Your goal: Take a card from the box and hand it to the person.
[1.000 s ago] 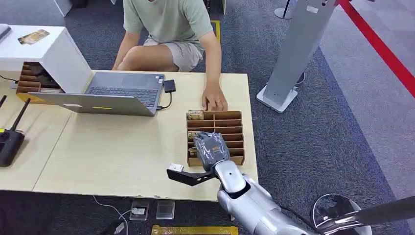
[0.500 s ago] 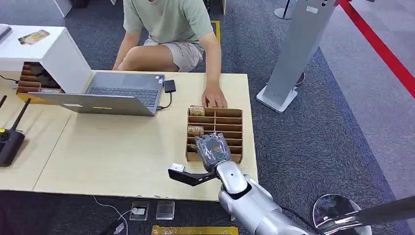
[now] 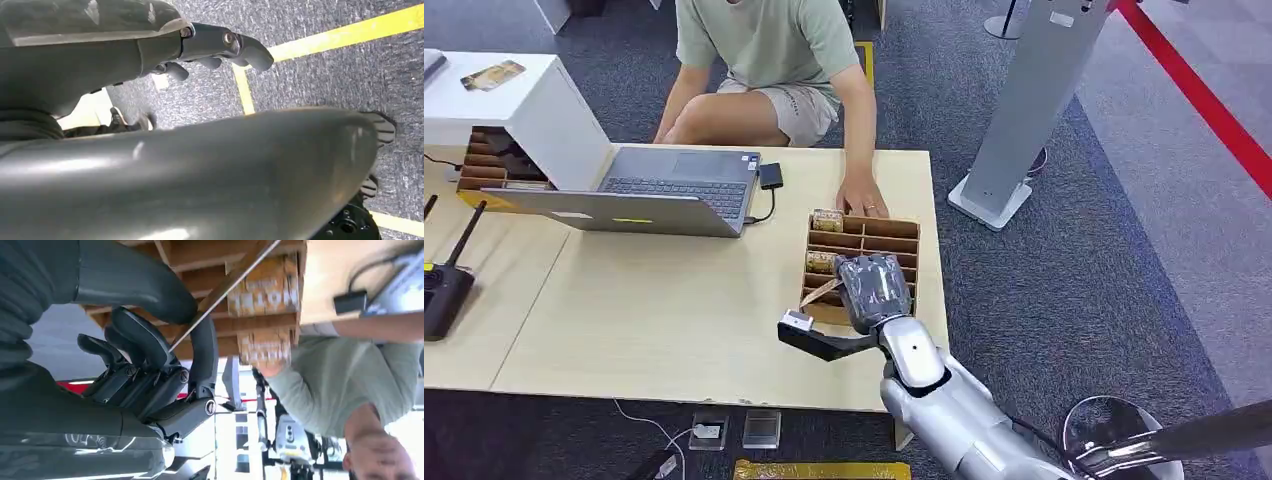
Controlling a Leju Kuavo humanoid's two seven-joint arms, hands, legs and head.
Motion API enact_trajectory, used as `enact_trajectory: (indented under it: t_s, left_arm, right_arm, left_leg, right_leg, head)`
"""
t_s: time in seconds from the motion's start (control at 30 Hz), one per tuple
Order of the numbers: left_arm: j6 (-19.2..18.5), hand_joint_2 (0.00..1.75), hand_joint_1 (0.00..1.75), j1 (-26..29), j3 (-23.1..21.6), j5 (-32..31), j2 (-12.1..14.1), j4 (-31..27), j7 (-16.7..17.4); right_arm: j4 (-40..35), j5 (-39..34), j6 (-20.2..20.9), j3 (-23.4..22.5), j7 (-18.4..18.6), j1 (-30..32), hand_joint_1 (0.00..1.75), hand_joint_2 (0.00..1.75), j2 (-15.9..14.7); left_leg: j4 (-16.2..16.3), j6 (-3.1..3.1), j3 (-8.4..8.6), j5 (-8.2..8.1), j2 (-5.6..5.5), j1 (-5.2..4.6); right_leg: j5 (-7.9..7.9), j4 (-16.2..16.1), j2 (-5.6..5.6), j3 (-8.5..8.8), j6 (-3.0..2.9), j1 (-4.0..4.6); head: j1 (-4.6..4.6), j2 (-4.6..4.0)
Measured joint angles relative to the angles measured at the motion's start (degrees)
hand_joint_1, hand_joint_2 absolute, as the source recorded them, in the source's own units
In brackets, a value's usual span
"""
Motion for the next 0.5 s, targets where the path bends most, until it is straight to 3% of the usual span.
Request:
enact_trajectory:
  t_s: [0.27,0.5]
  left_arm:
    - [0.02,0.0,0.0,0.16,0.0,-0.72,0.15,0.0,-0.24]
    - [-0.46,0.0,0.0,0.21,0.0,-2.01,0.2,0.0,-0.24]
  right_arm:
    - [-12.78,2.6,-0.39,-4.4,0.24,-0.63,1.75,1.75,-2.84]
    - [-20.86,5.64,0.55,-8.48,1.7,-5.71,1.75,1.75,-4.29]
  left_leg:
    - [0.01,0.0,0.0,0.0,0.0,-0.01]
    - [0.01,0.01,0.0,0.0,0.0,-0.01]
  right_leg:
    - [0.01,0.0,0.0,0.0,0.0,0.0]
    - [0.04,0.0,0.0,0.01,0.01,0.0]
  head:
    - [0.0,-0.02]
    - [0.02,-0.02]
